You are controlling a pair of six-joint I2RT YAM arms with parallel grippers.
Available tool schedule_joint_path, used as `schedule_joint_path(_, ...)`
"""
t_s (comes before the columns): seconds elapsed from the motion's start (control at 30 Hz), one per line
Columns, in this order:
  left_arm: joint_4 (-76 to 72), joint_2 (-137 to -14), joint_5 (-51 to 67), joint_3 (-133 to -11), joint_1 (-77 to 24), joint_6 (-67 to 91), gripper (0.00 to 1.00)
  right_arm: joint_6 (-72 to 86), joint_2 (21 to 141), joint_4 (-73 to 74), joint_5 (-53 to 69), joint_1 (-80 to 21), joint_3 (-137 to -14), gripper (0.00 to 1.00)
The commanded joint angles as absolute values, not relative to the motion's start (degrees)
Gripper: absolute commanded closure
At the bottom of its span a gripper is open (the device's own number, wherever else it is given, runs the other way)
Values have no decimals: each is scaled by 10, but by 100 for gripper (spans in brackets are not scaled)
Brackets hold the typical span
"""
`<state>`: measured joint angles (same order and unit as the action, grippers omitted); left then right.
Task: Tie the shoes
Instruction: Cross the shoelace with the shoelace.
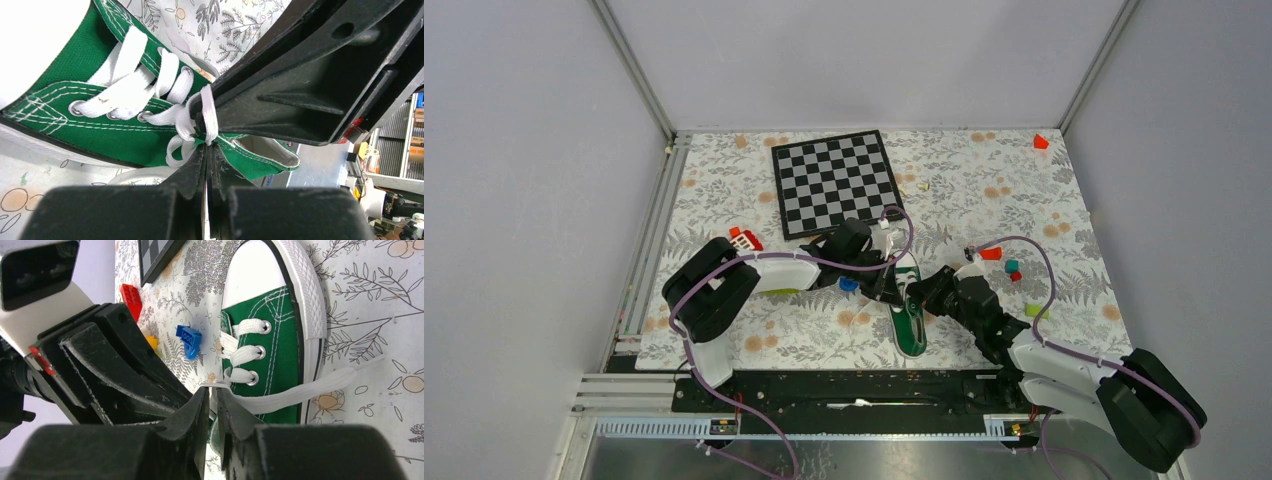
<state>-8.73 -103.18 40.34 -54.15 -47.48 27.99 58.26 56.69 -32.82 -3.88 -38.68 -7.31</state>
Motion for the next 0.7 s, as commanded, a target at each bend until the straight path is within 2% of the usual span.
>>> schedule_joint_path(0.0,-121,-1031,431,-541,-470,286,100,590,527,-310,-66,-386,-75,78)
schedule_joint_path(0.4,-123,-1037,440,-545,-467,287,100,524,301,-37,-99,-386,-107,73)
schedule_joint_path(0.67,-111,-1024,468,-542,-468,267,100,468,412,-68,-59,-386,-201,74)
